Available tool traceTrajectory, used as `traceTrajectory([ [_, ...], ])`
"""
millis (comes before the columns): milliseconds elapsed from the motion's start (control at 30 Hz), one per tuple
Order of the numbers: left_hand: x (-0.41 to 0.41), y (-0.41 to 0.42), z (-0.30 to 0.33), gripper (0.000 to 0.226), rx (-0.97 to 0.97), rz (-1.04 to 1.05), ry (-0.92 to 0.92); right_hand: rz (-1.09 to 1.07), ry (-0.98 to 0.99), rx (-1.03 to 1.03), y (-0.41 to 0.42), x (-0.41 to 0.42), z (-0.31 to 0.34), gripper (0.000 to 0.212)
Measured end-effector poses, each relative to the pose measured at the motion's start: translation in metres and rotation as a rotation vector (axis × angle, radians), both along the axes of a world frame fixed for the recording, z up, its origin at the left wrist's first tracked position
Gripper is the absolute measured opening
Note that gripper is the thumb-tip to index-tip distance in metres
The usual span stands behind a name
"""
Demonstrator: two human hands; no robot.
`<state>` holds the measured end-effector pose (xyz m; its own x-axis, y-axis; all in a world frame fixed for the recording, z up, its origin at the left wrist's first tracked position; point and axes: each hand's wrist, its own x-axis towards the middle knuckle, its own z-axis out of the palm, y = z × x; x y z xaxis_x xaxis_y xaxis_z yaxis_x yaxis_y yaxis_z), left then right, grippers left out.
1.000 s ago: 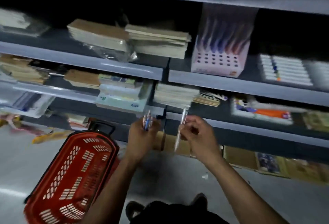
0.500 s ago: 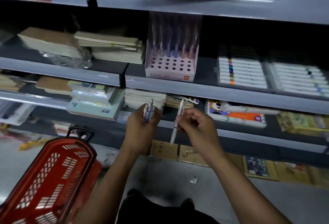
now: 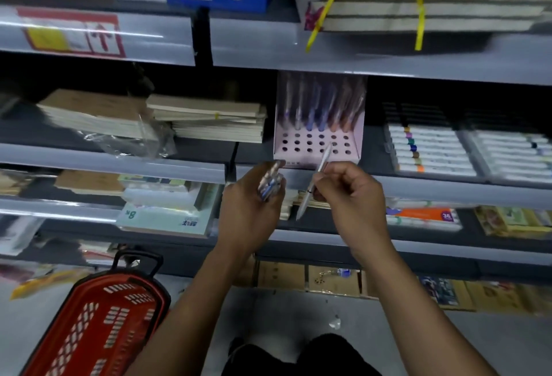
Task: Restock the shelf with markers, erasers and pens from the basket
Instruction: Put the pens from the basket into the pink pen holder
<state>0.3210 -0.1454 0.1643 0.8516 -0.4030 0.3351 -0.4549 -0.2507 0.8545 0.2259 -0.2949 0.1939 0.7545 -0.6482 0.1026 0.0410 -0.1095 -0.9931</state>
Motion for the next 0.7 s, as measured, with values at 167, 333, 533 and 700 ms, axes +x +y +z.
traceTrajectory([
  [167, 0.011, -0.001, 0.005, 0.040, 0.083, 0.045, -0.081, -0.032, -0.026, -0.102, -0.007, 0.023, 0.013, 0.013],
  [333, 0.013, -0.007, 0.002, 0.044, 0.157, 0.074, -0.099, -0.002, -0.035, -0.120, -0.017, 0.038, 0.029, 0.010],
  [533, 0.012, -0.012, 0.000, 0.042, 0.157, 0.073, -0.063, -0.097, -0.120, -0.115, -0.030, 0.067, 0.042, 0.007],
  [700, 0.013, -0.010, 0.001, 0.044, 0.164, 0.055, -0.073, -0.216, -0.163, -0.180, -0.032, 0.087, 0.040, 0.010],
])
